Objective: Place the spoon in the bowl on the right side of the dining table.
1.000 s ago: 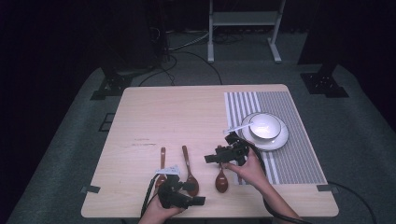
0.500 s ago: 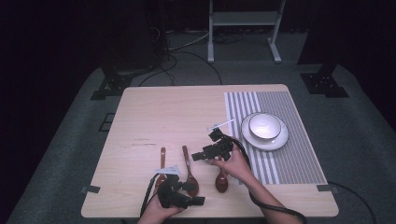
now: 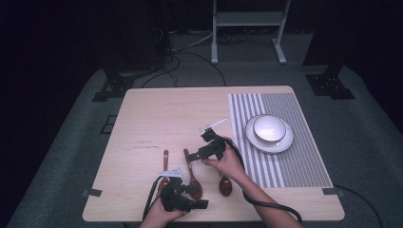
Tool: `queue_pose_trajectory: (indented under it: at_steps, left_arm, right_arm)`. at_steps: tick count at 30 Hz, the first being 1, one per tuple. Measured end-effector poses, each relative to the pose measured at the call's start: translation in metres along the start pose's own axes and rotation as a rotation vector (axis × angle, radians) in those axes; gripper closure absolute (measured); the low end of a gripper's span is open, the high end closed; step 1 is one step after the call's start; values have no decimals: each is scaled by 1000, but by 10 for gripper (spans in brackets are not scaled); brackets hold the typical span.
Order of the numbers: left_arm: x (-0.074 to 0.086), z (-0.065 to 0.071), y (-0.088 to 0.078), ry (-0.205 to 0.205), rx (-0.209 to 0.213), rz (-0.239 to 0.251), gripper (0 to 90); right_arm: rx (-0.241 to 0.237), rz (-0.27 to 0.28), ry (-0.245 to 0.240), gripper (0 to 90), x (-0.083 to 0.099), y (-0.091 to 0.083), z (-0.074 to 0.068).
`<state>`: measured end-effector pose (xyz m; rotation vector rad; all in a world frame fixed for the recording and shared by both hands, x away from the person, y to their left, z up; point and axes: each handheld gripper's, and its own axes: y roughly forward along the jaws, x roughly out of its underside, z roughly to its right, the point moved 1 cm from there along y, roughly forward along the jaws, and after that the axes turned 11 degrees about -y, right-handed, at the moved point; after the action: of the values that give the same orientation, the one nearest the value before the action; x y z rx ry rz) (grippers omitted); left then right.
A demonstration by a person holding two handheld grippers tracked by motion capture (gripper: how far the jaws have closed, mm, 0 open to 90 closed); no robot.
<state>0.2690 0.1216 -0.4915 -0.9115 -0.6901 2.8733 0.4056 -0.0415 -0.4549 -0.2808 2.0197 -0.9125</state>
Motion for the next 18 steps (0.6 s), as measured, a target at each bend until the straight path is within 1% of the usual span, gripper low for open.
queue_pose_trajectory:
  at_steps: [4,5,6,10,15,16,18]
  left_arm:
    - [0,0,0,-2,2,1,33]
    - [0,0,0,-2,3,1,33]
    - [0,0,0,-2,3,1,33]
    - [0,0,0,-1,2,1,32]
    - [0,0,0,-1,0,1,33]
    - [0,0,0,0,0,1,32]
    - [0,0,0,0,0,1,33]
  right_arm:
    - [4,-11,-4,253,-3,6,-1]
    - [4,-19,-7,258,-5,9,-3]
    - [7,-23,-10,284,-6,11,-3]
    - [8,-30,-12,288,-8,14,-4]
    - [24,-44,-16,331,-10,21,-4]
    - [34,-50,-18,364,-11,24,-4]
    - [37,-54,-14,397,-12,26,-4]
